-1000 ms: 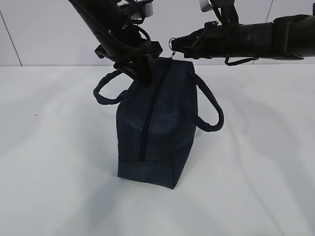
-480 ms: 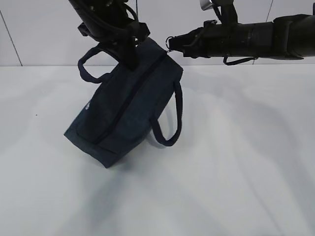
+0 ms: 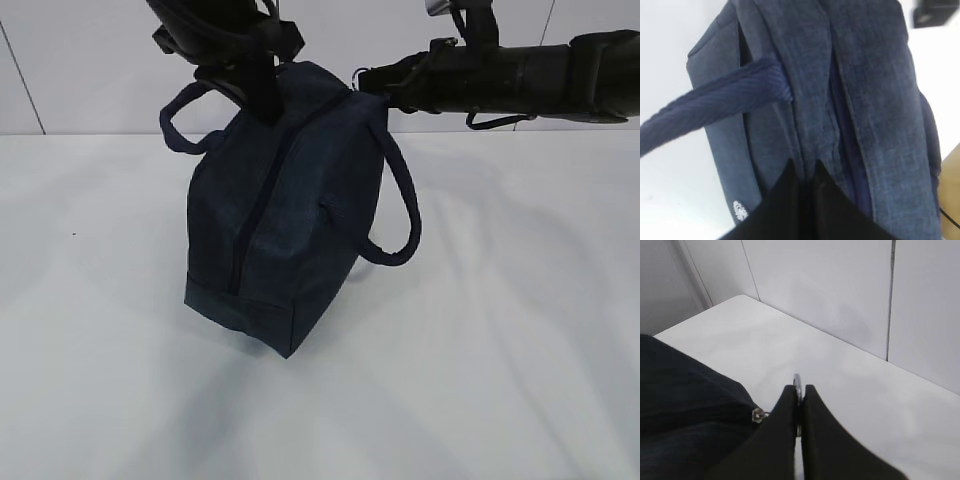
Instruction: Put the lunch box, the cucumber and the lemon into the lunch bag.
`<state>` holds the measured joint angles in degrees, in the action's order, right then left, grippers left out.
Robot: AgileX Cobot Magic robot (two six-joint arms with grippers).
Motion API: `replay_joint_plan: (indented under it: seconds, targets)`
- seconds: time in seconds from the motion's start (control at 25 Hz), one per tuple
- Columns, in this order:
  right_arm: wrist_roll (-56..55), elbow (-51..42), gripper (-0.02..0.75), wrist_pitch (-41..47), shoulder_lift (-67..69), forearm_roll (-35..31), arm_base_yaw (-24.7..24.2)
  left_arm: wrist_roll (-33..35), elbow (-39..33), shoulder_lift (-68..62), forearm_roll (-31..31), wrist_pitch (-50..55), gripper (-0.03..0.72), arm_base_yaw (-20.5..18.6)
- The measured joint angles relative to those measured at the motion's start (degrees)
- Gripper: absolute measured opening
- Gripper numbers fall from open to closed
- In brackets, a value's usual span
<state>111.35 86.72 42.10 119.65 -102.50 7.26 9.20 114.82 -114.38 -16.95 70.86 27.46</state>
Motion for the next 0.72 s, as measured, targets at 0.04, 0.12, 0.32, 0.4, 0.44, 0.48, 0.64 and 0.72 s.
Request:
replay_joint_plan:
  seconds: [0.04, 0.12, 0.32, 0.4, 0.44, 0.48, 0.64, 0.72]
  targets:
    - [0.0, 0.0, 0.001, -0.1, 0.4, -0.1, -0.1, 0.0, 0.0, 0.6, -0.1, 0.2, -0.007, 0.0]
    - [0.0, 0.0, 0.001, -0.3, 1.0, -0.1, -0.3, 0.0, 0.0, 1.5, -0.1, 0.3, -0.007, 0.0]
    - [0.1, 0.1, 0.001, -0.1, 2.9, -0.7, -0.6, 0.0, 0.0, 3.2, 0.0, 0.6, -0.008, 0.0]
    - [0.1, 0.5, 0.001, 0.8, 3.5, -0.8, -0.6, 0.0, 0.0, 3.5, 0.0, 0.6, -0.007, 0.0]
    - [0.1, 0.5, 0.001, 1.3, 3.9, -0.8, -0.6, 0.0, 0.0, 3.8, 0.0, 0.6, -0.007, 0.0]
    - [0.0, 0.5, 0.001, 2.3, 4.3, -1.0, -0.6, 0.0, -0.1, 4.0, 0.0, 0.6, -0.007, 0.0]
    - [0.0, 0.6, 0.001, 4.4, 5.3, -1.0, -0.6, -0.1, -0.1, 4.3, -0.3, 0.8, -0.007, 0.0]
    - [0.0, 0.7, 0.001, 4.9, 5.4, -1.0, -0.6, -0.1, -0.1, 4.4, -0.3, 1.0, -0.008, 0.0]
